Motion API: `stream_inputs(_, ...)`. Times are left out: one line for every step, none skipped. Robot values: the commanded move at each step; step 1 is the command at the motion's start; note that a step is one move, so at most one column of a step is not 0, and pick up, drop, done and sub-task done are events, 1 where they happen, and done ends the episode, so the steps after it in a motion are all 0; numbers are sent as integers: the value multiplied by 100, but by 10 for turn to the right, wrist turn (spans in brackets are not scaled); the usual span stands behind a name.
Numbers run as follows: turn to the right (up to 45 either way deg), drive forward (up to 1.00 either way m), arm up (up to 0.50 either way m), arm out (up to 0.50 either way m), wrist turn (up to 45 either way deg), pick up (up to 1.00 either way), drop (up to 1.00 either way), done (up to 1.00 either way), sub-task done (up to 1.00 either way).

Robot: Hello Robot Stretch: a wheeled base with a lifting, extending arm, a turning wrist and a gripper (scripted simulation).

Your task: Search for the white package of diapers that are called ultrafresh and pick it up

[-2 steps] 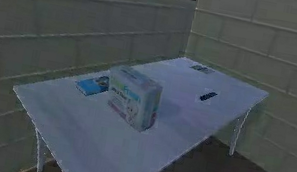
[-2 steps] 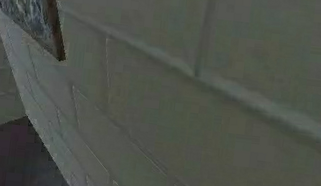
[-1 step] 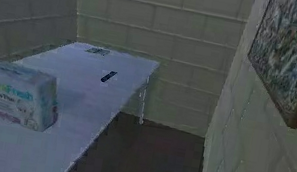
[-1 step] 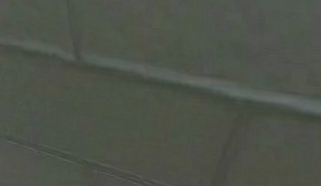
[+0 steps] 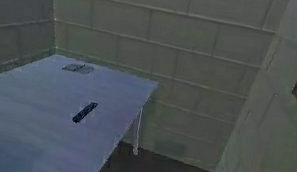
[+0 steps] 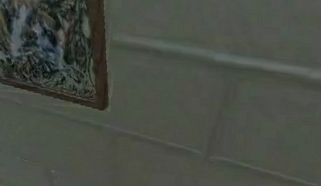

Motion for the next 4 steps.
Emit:
stream_inputs(-450, 0, 0, 0, 0, 0, 0, 0, 0)
stream_inputs(-450, 0, 0, 0, 0, 0, 0, 0, 0)
stream_inputs(-450, 0, 0, 0, 0, 0, 0, 0, 0)
stream_inputs(-120, 0, 0, 0, 0, 0, 0, 0, 0)
